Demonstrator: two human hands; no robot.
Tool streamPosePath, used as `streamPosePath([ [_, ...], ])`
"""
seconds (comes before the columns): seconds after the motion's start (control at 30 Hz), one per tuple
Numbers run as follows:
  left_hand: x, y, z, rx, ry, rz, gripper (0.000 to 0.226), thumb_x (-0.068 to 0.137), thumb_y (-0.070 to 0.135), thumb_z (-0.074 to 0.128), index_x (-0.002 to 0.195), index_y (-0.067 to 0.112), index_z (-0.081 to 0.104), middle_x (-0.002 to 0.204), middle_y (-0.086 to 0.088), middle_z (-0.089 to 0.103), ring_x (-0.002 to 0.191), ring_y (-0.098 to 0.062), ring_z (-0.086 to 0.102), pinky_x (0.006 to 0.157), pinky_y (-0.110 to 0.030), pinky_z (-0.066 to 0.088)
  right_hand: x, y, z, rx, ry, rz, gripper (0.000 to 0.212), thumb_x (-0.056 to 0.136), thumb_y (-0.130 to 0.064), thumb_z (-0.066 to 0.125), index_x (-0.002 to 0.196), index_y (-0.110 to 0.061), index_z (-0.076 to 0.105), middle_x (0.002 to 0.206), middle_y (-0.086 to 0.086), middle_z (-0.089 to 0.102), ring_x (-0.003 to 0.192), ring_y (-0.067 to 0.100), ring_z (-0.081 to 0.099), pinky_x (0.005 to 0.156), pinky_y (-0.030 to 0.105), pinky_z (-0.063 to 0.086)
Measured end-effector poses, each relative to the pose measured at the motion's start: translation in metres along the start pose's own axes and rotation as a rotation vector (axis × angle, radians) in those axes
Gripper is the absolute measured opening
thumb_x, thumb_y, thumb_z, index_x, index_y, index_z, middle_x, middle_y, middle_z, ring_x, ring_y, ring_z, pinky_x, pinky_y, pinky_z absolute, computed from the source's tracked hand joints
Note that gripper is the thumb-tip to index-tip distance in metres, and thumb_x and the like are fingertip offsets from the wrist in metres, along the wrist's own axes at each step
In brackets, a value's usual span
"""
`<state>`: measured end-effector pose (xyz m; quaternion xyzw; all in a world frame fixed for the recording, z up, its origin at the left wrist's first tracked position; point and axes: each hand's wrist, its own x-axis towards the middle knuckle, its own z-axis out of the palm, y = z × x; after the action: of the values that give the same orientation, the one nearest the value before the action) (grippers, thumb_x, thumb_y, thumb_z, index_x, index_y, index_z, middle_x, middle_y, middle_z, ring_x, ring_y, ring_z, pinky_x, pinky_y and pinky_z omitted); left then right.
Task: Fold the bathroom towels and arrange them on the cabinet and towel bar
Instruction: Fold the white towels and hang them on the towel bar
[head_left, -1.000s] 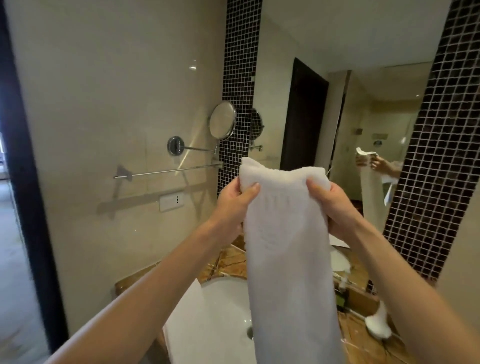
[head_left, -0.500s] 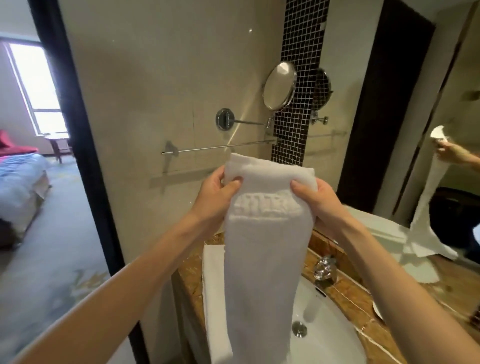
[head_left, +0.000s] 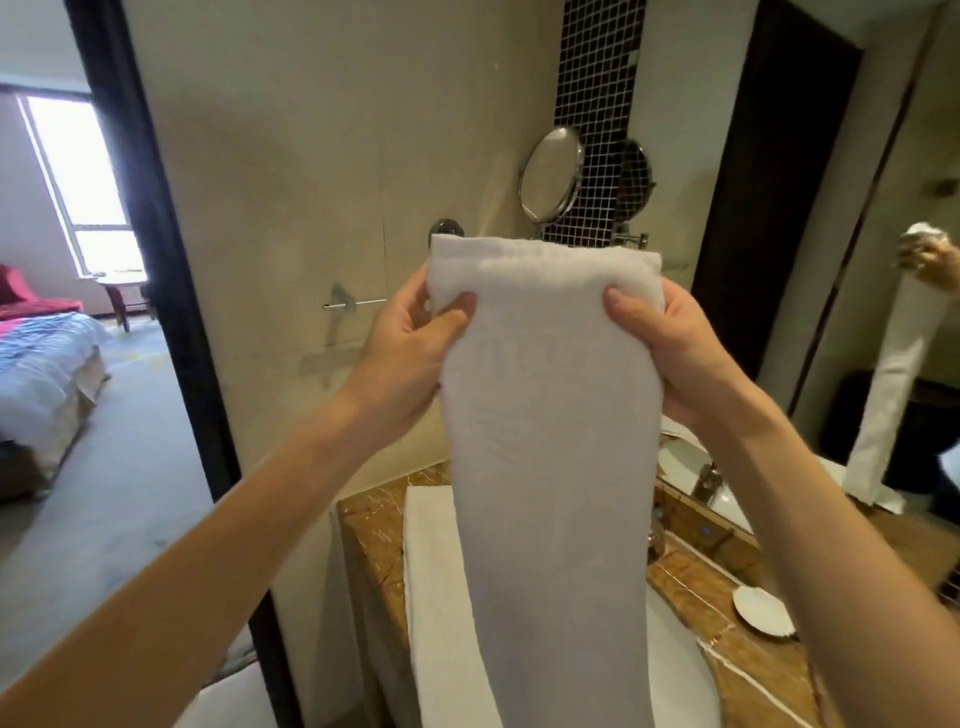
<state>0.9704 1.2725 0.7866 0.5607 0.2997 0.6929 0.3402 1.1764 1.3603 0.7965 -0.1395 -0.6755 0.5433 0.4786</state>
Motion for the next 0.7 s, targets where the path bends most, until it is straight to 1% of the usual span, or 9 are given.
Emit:
streamPosePath([
  [0.07, -0.007, 0.011, 0.005, -0.019, 0.004, 0.004, 0.024, 0.093, 0.008, 0.054, 0.117, 0.009, 0.056, 0.089, -0.005, 0.066, 0.068, -0.011, 0.065, 0.05, -0.019, 0.05, -0.011, -0.015, 0.007, -0.029, 0.024, 0.002, 0.037, 0.09, -0.016, 0.054, 0.121, 0.003, 0.053, 0.103, 0.017, 0.066, 0.086, 0.028, 0.068, 0.072, 0.039, 0.06],
  [0.1, -0.011, 0.017, 0.007, -0.029, -0.006, 0.008, 0.023, 0.092, 0.011, 0.055, 0.115, 0.01, 0.057, 0.088, -0.003, 0.068, 0.067, -0.011, 0.066, 0.05, -0.019, 0.05, -0.017, -0.023, 0.01, -0.041, 0.036, 0.0, 0.034, 0.089, -0.017, 0.056, 0.119, 0.0, 0.055, 0.099, 0.014, 0.068, 0.084, 0.026, 0.069, 0.069, 0.038, 0.06],
  [0.17, -0.019, 0.03, 0.011, -0.059, -0.041, 0.03, 0.021, 0.089, 0.015, 0.058, 0.109, 0.013, 0.06, 0.088, -0.001, 0.07, 0.07, -0.012, 0.067, 0.052, -0.021, 0.051, -0.028, -0.038, 0.017, -0.061, 0.071, -0.016, 0.035, 0.087, -0.022, 0.063, 0.117, -0.004, 0.056, 0.097, 0.011, 0.071, 0.084, 0.026, 0.071, 0.065, 0.037, 0.059],
  [0.27, -0.028, 0.055, 0.019, -0.096, -0.101, 0.087, 0.02, 0.088, 0.018, 0.061, 0.107, 0.015, 0.061, 0.093, -0.002, 0.071, 0.078, -0.014, 0.069, 0.058, -0.023, 0.053, -0.046, -0.067, 0.027, -0.087, 0.115, -0.057, 0.048, 0.081, -0.03, 0.069, 0.121, -0.007, 0.056, 0.103, 0.014, 0.07, 0.09, 0.03, 0.07, 0.067, 0.038, 0.058],
  [0.37, -0.033, 0.082, 0.027, -0.118, -0.154, 0.138, 0.02, 0.089, 0.017, 0.059, 0.109, 0.015, 0.06, 0.101, -0.006, 0.07, 0.086, -0.018, 0.069, 0.066, -0.028, 0.055, -0.06, -0.093, 0.034, -0.086, 0.107, -0.105, 0.046, 0.08, -0.033, 0.071, 0.119, -0.012, 0.057, 0.105, 0.012, 0.07, 0.094, 0.033, 0.07, 0.068, 0.039, 0.058],
  [0.47, -0.035, 0.1, 0.031, -0.099, -0.177, 0.186, 0.018, 0.09, 0.017, 0.058, 0.107, 0.019, 0.062, 0.1, -0.004, 0.071, 0.086, -0.018, 0.069, 0.066, -0.028, 0.055, -0.064, -0.108, 0.041, -0.097, 0.094, -0.133, 0.044, 0.082, -0.031, 0.069, 0.12, -0.012, 0.056, 0.11, 0.013, 0.069, 0.099, 0.034, 0.069, 0.071, 0.041, 0.058],
  [0.57, -0.033, 0.099, 0.029, -0.04, -0.169, 0.154, 0.017, 0.091, 0.018, 0.057, 0.105, 0.021, 0.064, 0.097, -0.002, 0.072, 0.085, -0.017, 0.069, 0.065, -0.028, 0.054, -0.061, -0.099, 0.045, -0.091, 0.13, -0.085, 0.038, 0.087, -0.026, 0.066, 0.12, -0.009, 0.056, 0.109, 0.013, 0.07, 0.099, 0.033, 0.069, 0.072, 0.039, 0.058],
  [0.63, -0.031, 0.085, 0.023, -0.024, -0.146, 0.091, 0.015, 0.094, 0.014, 0.055, 0.105, 0.019, 0.063, 0.091, 0.001, 0.073, 0.08, -0.015, 0.07, 0.061, -0.025, 0.054, -0.056, -0.084, 0.044, -0.095, 0.182, -0.022, 0.042, 0.086, -0.025, 0.067, 0.122, -0.008, 0.055, 0.11, 0.014, 0.07, 0.099, 0.033, 0.069, 0.071, 0.039, 0.059],
  [0.7, -0.029, 0.067, 0.013, -0.033, -0.118, 0.007, 0.016, 0.095, 0.013, 0.054, 0.108, 0.017, 0.061, 0.09, 0.001, 0.074, 0.078, -0.015, 0.071, 0.059, -0.025, 0.054, -0.05, -0.066, 0.041, -0.098, 0.205, 0.031, 0.046, 0.084, -0.024, 0.068, 0.124, -0.008, 0.054, 0.112, 0.016, 0.068, 0.098, 0.032, 0.069, 0.071, 0.04, 0.059],
])
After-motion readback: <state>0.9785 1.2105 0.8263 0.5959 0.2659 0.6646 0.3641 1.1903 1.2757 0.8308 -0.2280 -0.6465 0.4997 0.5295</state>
